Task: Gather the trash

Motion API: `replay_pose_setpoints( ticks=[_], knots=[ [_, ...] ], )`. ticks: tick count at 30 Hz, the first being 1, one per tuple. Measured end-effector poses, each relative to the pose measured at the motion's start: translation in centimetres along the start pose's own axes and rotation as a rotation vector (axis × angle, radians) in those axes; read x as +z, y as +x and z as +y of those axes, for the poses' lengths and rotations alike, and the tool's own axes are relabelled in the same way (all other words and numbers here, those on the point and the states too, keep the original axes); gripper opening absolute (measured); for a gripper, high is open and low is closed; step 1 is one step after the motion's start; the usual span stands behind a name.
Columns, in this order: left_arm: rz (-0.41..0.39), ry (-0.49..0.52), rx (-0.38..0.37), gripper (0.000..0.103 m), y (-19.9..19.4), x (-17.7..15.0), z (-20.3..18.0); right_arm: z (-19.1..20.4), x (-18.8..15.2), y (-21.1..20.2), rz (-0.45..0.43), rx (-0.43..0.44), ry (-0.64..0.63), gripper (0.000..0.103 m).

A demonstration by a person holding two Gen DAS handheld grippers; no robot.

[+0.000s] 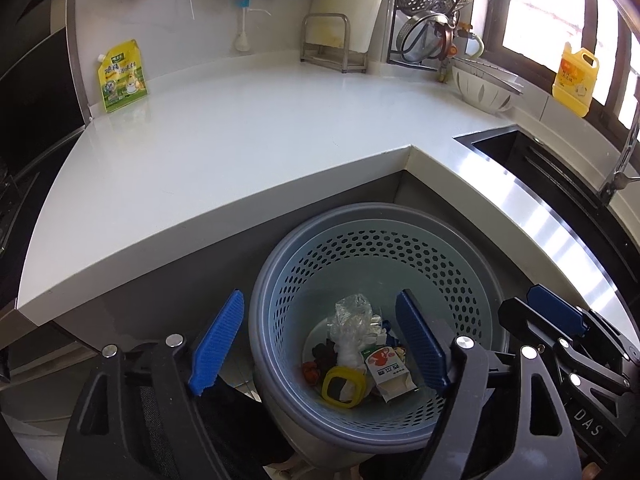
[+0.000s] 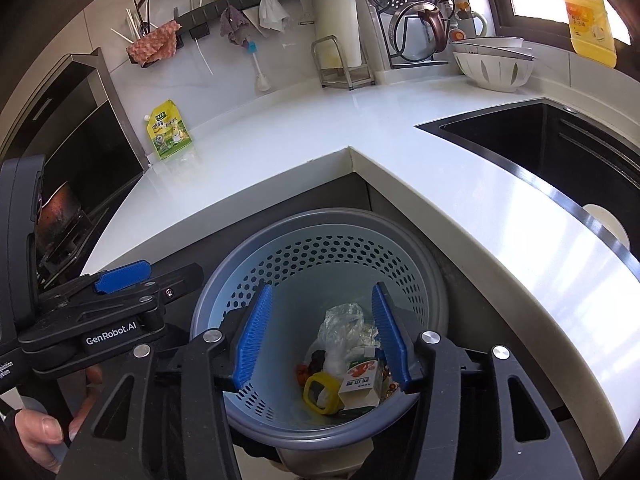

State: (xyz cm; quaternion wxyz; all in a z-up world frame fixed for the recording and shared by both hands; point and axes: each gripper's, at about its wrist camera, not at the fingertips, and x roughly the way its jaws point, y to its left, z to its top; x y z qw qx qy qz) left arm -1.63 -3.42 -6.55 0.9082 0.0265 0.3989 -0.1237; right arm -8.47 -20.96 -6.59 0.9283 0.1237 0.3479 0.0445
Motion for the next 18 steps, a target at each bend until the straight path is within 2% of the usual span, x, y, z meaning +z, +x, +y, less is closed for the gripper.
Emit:
replay_pose_setpoints(
  ticks=[9, 13, 18],
  knots=[
    [-0.012, -0.013, 0.016, 0.08, -0.7, 0.0, 0.5, 0.5, 0.0, -0.8, -0.019, -0.021, -0.011, 0.065],
    [-0.024, -0.023, 0.021, 0.087, -1.1, 0.0, 0.8, 0.4, 0.1, -1.1, -0.024, -0.031, -0.003, 0.067],
    [-0.026, -0.021, 0.023, 0.09, -1.5, -0.1, 0.8, 0.3, 0.1, -1.3, -0.025, -0.046, 0.013, 0.07]
  ],
)
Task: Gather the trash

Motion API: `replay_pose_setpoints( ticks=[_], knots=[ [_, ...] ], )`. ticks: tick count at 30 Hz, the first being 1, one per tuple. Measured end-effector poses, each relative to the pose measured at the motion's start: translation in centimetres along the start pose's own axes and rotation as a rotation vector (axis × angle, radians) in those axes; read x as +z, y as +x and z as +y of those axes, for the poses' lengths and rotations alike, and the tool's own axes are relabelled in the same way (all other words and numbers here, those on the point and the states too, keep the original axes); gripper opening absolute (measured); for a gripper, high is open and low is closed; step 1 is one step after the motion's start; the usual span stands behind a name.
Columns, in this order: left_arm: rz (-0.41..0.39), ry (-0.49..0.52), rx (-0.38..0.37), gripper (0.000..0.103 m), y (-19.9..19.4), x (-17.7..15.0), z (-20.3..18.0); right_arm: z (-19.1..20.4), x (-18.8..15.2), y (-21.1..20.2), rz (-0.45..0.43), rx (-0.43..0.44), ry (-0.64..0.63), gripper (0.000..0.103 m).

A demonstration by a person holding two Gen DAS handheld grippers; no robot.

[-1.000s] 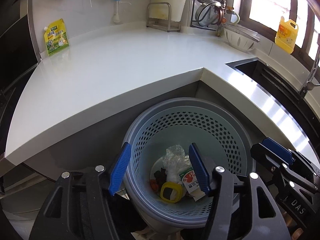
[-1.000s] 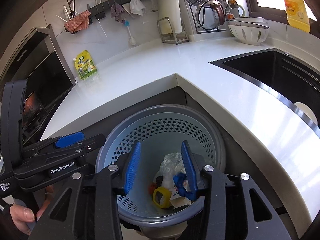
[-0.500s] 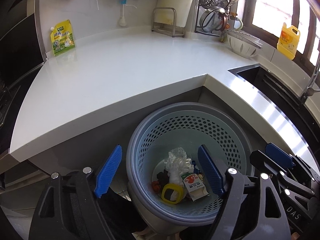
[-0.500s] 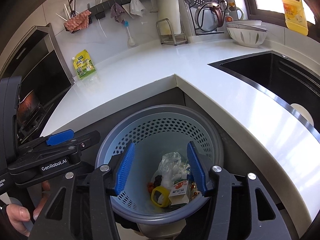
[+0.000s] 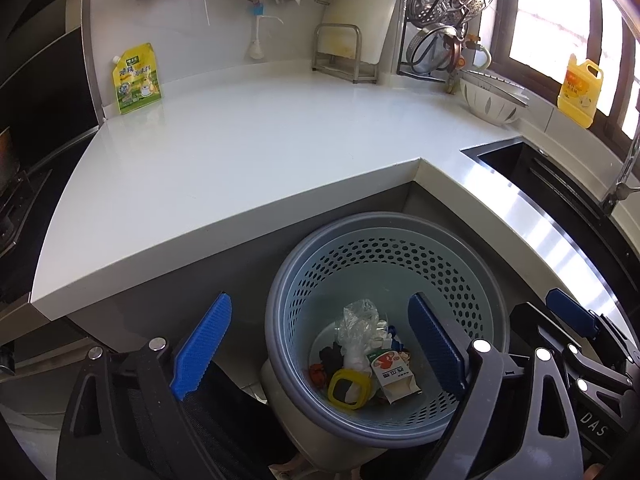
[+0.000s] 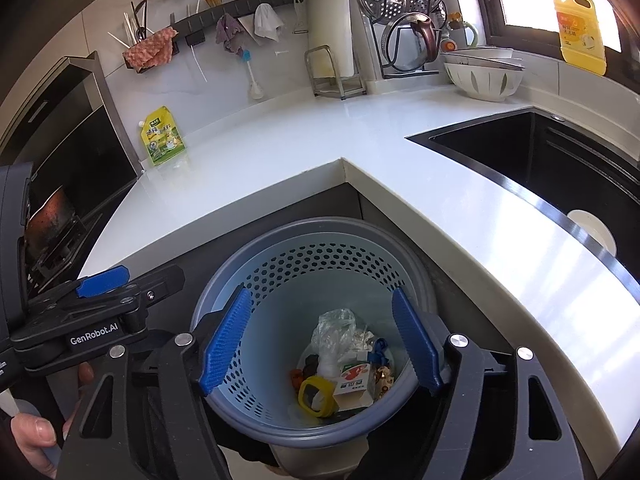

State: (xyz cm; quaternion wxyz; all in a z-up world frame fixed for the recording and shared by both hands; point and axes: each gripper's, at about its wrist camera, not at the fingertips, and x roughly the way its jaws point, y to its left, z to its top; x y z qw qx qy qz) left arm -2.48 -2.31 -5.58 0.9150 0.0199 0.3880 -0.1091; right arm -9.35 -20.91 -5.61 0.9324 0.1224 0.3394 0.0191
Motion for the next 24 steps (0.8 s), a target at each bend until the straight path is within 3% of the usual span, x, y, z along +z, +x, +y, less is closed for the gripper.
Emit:
replay_pose_setpoints(
  ticks=[24],
  knots=[
    [-0.005, 0.003, 0.051, 0.094, 0.02, 0.06, 0.02, -0.18, 0.11, 0.0, 0.006, -0.036, 0.018, 0.072]
  ],
)
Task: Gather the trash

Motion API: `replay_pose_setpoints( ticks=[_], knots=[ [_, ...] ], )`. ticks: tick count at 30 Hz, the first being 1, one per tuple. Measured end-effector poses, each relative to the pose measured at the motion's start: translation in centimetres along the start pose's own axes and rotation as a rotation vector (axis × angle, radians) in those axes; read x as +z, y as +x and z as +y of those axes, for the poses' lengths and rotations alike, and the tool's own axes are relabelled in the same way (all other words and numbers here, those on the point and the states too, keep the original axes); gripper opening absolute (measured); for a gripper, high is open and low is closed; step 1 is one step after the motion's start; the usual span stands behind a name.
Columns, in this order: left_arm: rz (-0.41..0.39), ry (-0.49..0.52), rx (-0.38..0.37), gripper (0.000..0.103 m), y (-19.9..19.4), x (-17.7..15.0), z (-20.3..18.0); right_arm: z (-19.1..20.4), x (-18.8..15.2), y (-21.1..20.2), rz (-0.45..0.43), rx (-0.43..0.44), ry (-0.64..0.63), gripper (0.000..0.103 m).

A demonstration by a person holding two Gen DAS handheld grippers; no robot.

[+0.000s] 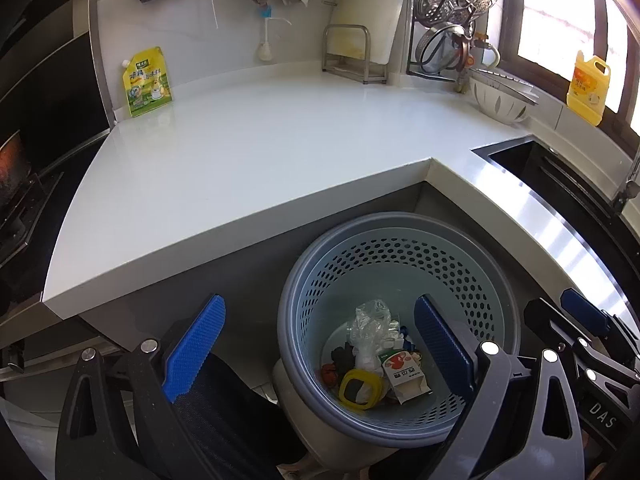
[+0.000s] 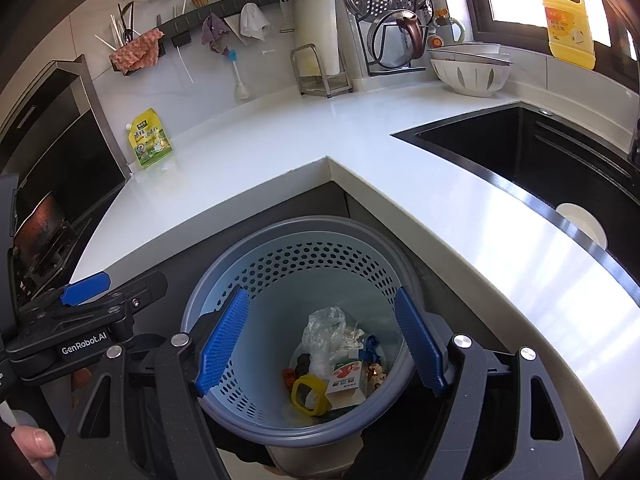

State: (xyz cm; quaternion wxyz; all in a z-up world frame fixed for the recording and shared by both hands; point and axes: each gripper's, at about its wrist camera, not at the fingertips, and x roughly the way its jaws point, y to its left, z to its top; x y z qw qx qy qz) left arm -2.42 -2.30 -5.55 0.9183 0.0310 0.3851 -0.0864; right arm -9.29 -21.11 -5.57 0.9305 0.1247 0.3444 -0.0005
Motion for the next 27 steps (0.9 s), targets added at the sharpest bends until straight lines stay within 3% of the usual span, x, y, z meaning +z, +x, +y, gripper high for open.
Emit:
replay_pose_setpoints(
  ticks=[27],
  knots=[
    [0.005, 0.002, 0.028, 0.094, 0.28, 0.03, 0.39, 0.4, 0.13, 0.15, 0.004, -0.014, -0.017, 0.072]
  ],
)
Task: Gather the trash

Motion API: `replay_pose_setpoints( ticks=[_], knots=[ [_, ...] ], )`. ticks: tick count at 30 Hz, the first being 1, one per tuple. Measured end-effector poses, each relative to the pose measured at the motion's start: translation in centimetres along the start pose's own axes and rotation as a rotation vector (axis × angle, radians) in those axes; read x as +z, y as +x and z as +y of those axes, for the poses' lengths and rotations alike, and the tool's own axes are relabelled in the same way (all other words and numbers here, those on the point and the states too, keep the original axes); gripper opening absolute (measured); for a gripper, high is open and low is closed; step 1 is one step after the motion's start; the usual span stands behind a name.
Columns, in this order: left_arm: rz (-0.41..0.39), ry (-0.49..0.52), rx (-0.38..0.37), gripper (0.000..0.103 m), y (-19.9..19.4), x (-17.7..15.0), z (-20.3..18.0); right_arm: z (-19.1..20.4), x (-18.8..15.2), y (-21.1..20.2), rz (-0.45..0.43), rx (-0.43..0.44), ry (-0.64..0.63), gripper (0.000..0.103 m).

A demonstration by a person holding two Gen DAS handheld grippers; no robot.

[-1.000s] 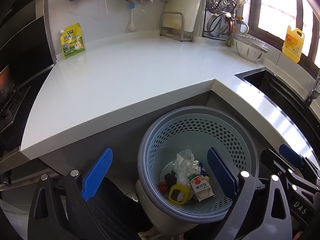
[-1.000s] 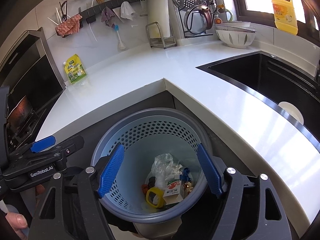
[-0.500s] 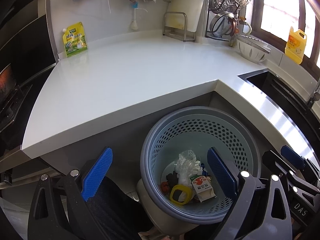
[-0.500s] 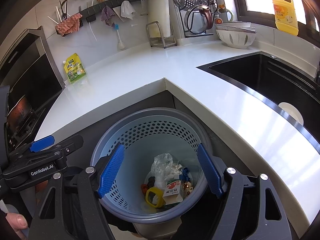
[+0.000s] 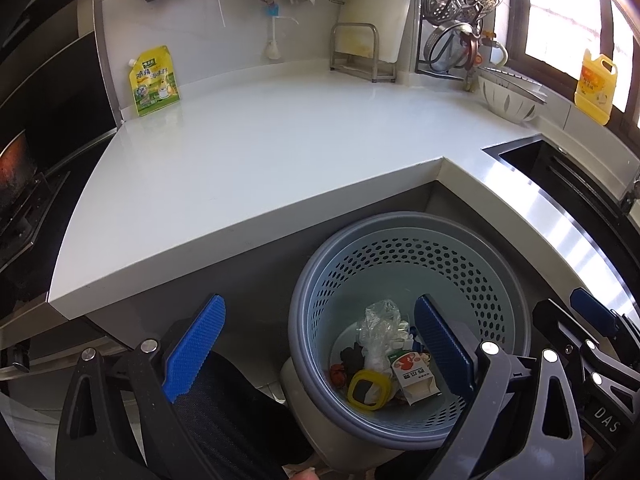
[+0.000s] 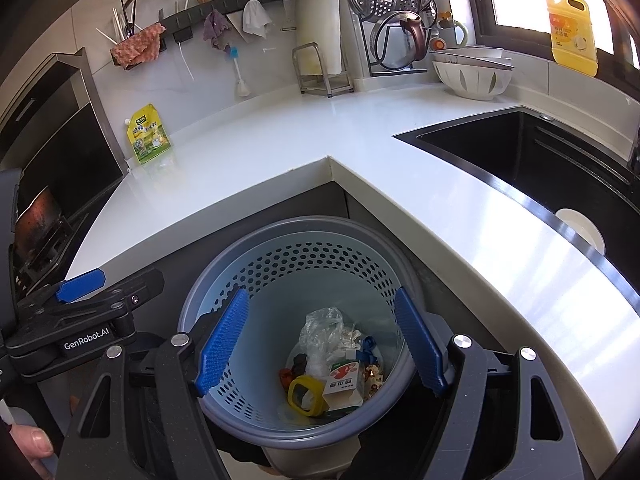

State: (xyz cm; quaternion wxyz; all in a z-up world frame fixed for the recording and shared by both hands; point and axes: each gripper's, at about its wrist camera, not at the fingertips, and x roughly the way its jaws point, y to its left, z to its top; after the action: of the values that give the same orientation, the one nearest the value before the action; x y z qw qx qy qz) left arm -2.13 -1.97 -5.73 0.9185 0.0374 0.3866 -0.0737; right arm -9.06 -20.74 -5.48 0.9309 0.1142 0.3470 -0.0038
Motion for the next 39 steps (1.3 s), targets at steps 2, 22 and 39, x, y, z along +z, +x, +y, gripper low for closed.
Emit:
replay_pose_setpoints(
  ticks=[2, 22, 39],
  knots=[
    [0.0, 0.001, 0.001, 0.094, 0.03, -0.05, -0.03, 0.06, 0.0, 0.01, 0.0, 0.0, -0.001, 0.072],
    [0.007, 0.003, 0.007, 0.095, 0.32, -0.52, 0.22, 0.13, 0.05, -0.05, -0.001, -0.005, -0.008, 0.072],
    [0.032, -0.014, -0.001, 0.096, 0.73, -0.7, 0.59, 0.34, 0.13, -0.08, -0.003, -0.005, -0.015, 0.072]
  ],
)
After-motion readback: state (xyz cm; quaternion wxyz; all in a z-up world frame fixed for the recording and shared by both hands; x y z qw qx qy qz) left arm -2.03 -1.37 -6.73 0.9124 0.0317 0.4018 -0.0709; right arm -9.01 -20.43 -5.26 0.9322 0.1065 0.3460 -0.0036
